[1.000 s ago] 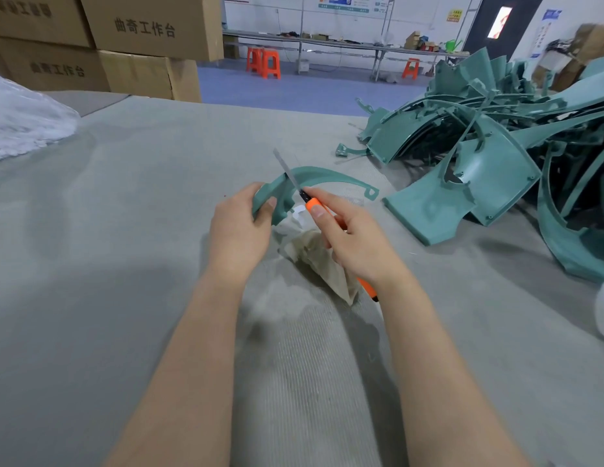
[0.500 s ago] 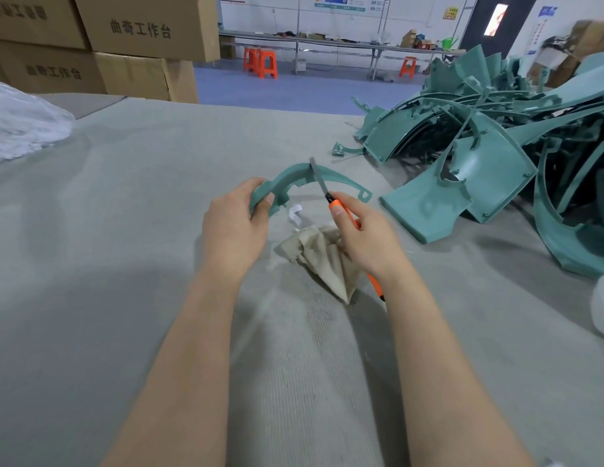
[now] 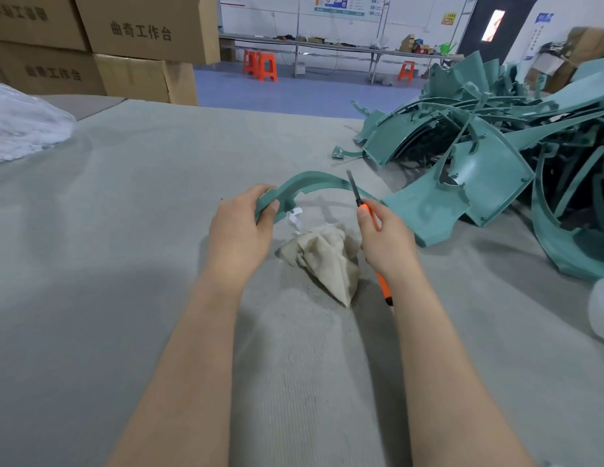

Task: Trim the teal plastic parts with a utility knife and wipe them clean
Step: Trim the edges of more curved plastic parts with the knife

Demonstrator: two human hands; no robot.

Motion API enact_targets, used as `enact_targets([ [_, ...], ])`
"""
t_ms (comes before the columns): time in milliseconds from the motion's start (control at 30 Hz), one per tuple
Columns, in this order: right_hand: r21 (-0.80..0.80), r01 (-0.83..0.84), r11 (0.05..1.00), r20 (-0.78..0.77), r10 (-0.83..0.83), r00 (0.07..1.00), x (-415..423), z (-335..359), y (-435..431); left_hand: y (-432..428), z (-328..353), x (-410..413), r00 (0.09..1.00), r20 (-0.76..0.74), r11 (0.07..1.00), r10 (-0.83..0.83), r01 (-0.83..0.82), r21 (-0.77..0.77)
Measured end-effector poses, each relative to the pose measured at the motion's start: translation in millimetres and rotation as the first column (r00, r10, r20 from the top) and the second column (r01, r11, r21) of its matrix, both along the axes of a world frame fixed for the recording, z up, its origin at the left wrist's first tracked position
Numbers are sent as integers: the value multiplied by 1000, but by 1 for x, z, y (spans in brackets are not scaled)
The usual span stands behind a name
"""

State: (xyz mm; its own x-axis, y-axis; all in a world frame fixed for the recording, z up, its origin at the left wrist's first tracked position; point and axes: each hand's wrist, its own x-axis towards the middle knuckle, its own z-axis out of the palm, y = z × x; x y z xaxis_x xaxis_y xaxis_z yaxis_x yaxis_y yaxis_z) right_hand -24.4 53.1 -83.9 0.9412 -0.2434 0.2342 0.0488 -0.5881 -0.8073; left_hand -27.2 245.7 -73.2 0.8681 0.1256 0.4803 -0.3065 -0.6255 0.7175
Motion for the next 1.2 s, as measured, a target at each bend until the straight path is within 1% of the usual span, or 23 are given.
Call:
enact_targets([
  [100,77,-98,992,112,89,990,-6,11,13,0,-1,2,1000,-8,998,17,-18,-53],
  [167,115,-199,973,142,183,973,-9,14,24,0,-1,3,999,-13,996,33,-34,-88],
  [267,122,-335,934,151,316,937,-12,14,37,-1,-1,4,999,11,990,47,-45,-133],
  [400,81,-395,915,133,382,914,-13,12,46,-2,-2,5,999,26,986,39,-35,-161],
  [567,-4,-317,948,132,315,940,-9,11,37,-2,-2,4,999,24,993,33,-30,-118],
  [667,-4,-304,953,100,303,948,-5,9,30,-2,-1,3,1000,3,998,27,-27,-60],
  [767,1,-299,954,99,298,950,-4,8,30,-2,0,1,1000,-4,999,28,-28,-37],
  [867,-22,-245,969,106,246,964,-1,5,24,-3,3,-1,999,24,999,35,-35,-13],
  [967,-19,-195,981,79,196,977,5,-1,14,-4,5,-3,998,56,1000,21,-22,13],
  [1200,2,-136,991,65,136,989,9,-5,7,-4,8,-6,996,88,999,14,-18,36],
])
